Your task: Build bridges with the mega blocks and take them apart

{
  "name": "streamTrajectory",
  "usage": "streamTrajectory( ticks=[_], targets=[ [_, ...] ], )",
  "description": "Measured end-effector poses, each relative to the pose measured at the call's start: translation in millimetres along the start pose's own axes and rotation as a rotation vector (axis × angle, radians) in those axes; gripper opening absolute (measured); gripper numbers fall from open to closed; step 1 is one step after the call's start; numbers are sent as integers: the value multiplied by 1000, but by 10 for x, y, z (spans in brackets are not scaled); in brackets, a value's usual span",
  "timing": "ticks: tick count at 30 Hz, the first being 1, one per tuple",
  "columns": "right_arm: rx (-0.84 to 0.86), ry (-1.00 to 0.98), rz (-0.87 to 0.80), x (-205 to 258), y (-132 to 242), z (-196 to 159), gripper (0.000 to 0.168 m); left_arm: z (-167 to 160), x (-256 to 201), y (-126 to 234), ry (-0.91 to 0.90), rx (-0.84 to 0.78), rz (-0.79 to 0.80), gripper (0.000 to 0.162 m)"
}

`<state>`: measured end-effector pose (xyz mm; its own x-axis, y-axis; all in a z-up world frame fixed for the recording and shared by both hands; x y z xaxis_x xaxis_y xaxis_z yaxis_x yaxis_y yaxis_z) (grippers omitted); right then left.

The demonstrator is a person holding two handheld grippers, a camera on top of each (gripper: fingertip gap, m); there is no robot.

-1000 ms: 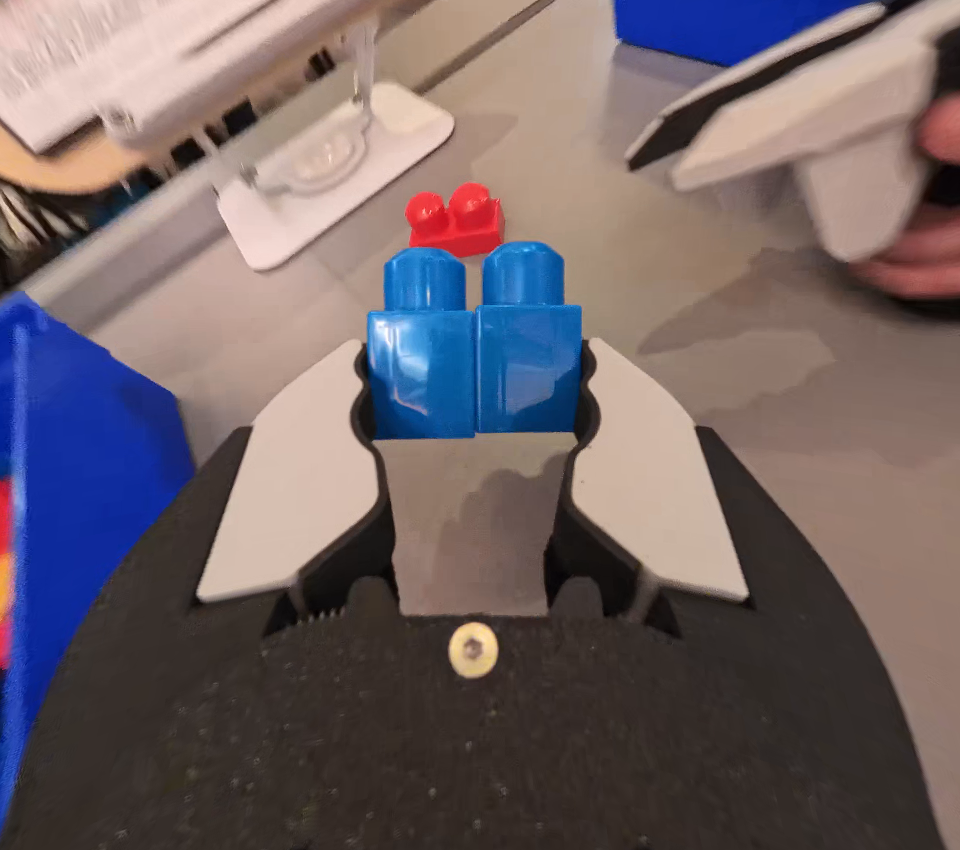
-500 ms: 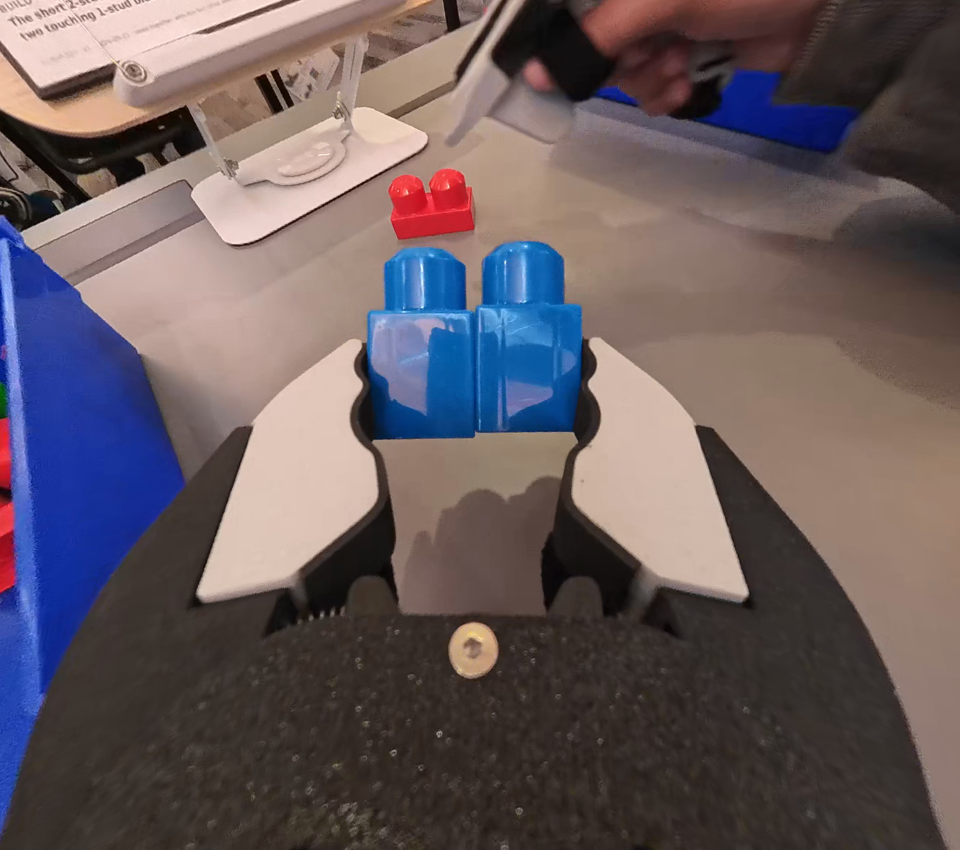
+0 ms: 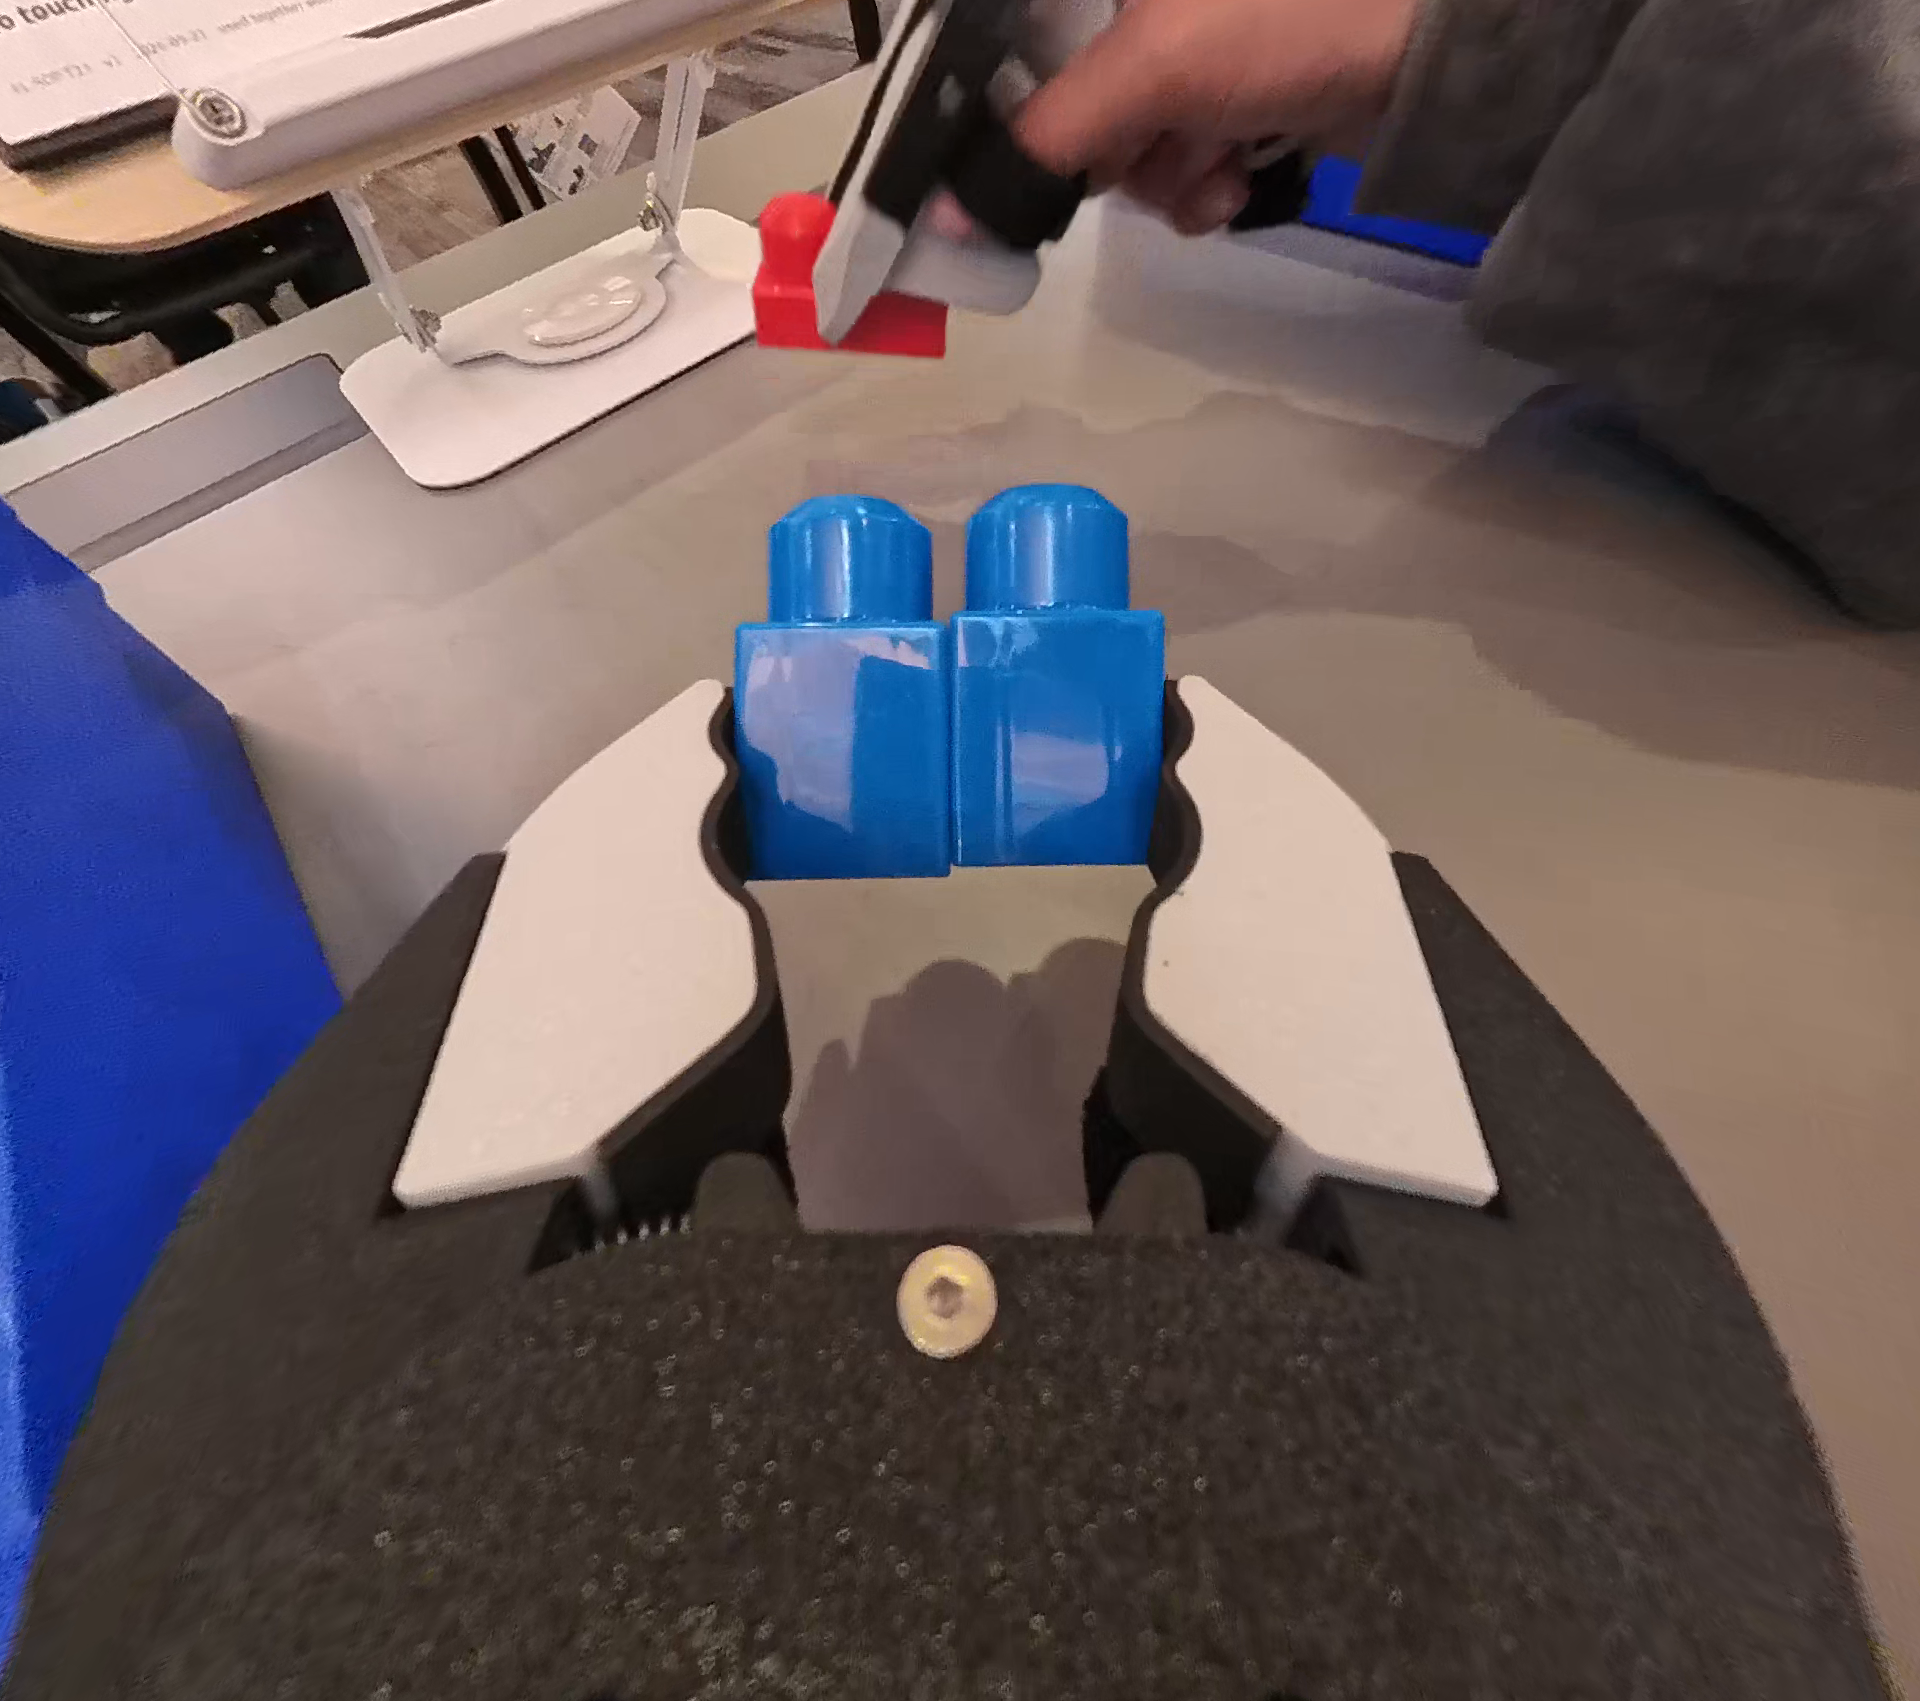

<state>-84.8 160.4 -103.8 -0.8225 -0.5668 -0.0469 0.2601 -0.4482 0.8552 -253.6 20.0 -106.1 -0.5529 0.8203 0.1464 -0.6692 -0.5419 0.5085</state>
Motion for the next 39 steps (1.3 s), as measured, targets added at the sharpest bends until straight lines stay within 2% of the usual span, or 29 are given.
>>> streamTrajectory(
  ticks=[4,9,14,18,22,34,39],
  targets=[
    [-197,-84,160,31,451,-56,33,84,48,-139,-47,-4,25,74],
    [-269,-145,317,40,596,-221,33,189,44,-360,-91,5,22,74],
    [-416,-214,762,309,795,-214,33,472,67,-578,-302,-20,63,74],
    [-358,-240,789,377,631,-336,33,598,41,-766,-397,-37,75,74],
    [-404,-273,820,347,582,-365,33,600,-27,-882,-454,-20,64,74],
    [-396,-297,805,452,470,-347,33,576,0,-915,-375,-10,28,74],
    [-400,-322,722,474,431,-335,34,552,21,-943,-336,5,1,74]
  ],
)
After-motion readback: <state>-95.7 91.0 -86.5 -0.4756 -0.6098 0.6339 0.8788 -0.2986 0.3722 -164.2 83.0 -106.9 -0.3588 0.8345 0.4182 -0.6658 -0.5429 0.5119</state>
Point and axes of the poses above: each gripper's, where its closed fingertips meet, y back along the fingers, z out of its top, x = y × z across the jaws, the point moved 4 cm from there along y, back along the fingers, and after that the axes turned 10 degrees about x, right-handed, at the moved point
